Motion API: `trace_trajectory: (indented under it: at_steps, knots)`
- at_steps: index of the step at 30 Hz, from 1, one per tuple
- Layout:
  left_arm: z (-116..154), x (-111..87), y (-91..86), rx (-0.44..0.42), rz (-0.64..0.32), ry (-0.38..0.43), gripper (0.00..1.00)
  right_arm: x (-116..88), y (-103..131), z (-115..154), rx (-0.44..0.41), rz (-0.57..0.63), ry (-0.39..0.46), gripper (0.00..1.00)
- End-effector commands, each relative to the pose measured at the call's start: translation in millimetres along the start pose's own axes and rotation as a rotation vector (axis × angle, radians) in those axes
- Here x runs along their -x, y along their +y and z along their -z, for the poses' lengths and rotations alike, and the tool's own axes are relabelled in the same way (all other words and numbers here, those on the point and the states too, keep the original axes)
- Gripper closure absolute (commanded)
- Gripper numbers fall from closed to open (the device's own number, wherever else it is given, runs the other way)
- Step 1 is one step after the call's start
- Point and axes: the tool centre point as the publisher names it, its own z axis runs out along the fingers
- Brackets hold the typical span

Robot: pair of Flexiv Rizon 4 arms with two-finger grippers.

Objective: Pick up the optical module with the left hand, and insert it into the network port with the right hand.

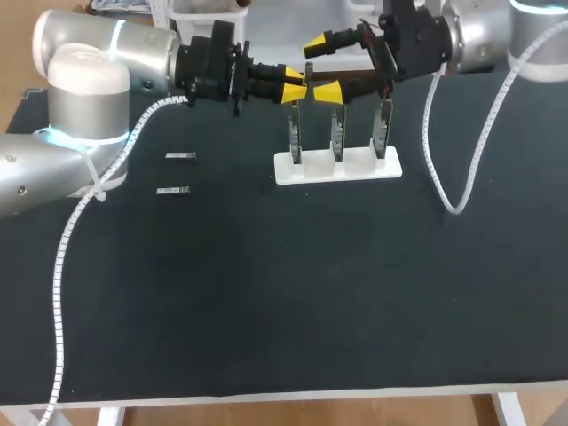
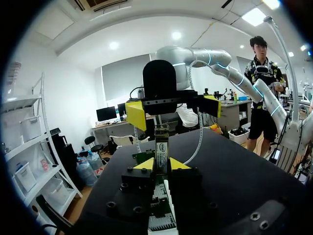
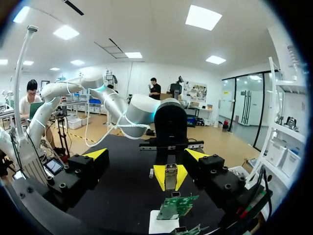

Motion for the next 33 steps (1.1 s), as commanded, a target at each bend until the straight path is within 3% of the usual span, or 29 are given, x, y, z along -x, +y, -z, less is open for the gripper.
trace_trajectory:
  at_steps: [1,33]
  knots:
    - [-0.6,-0.3,2.5,-0.005,0.0,0.001,1.0,0.1,-2.2,-0.1,0.004,0.0,0.0,0.0]
    - [-0.6,-0.3,2.5,-0.005,0.0,0.001,1.0,-6.1,-11.8,-6.0,0.017,-0.012,-0.001,0.0]
